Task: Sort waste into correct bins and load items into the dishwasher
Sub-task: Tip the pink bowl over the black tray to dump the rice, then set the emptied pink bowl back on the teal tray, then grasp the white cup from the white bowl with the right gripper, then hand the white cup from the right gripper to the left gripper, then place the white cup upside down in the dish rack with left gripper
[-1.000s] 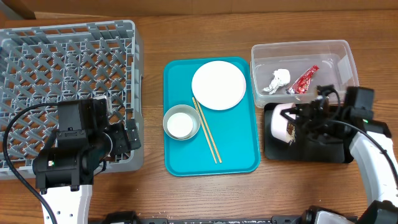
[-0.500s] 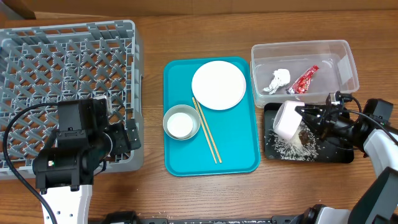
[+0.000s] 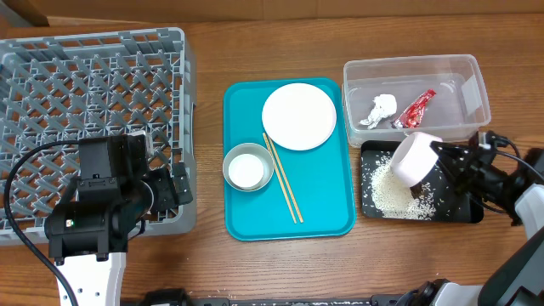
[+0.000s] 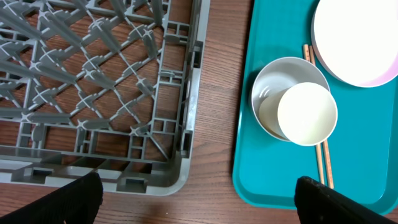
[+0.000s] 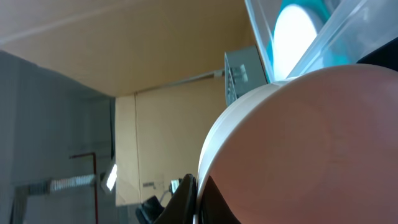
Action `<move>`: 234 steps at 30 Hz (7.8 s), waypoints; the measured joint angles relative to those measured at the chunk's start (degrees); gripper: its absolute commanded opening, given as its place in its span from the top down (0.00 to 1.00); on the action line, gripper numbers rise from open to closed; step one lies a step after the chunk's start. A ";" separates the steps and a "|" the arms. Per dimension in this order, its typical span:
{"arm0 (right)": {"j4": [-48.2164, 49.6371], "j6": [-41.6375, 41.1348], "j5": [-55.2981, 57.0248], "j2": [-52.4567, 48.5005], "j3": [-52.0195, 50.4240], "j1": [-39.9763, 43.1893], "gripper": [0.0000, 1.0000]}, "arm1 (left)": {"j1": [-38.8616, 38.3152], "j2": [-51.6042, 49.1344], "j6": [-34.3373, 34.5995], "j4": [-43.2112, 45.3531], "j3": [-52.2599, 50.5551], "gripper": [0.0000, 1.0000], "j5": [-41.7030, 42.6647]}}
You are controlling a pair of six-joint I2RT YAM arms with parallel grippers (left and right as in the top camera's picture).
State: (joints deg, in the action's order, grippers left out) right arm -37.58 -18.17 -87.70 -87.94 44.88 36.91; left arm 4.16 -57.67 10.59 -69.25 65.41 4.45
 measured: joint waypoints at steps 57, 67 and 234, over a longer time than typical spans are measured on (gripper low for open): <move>-6.47 21.14 76.04 0.00 16.94 -70.84 0.96 | 0.00 0.00 0.00 0.02 0.00 0.00 0.00; -2.97 18.27 76.78 -6.75 16.94 -74.53 0.71 | 0.00 0.00 0.00 0.04 0.00 0.00 0.00; -39.76 9.18 71.56 -2.99 43.82 -40.28 0.55 | 2.75 -14.32 -5.77 10.84 1.07 0.96 11.47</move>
State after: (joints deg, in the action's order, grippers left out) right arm -77.34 -8.99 -16.14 -90.94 88.71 -3.38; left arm 6.92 -71.99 4.82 -58.41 66.48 15.92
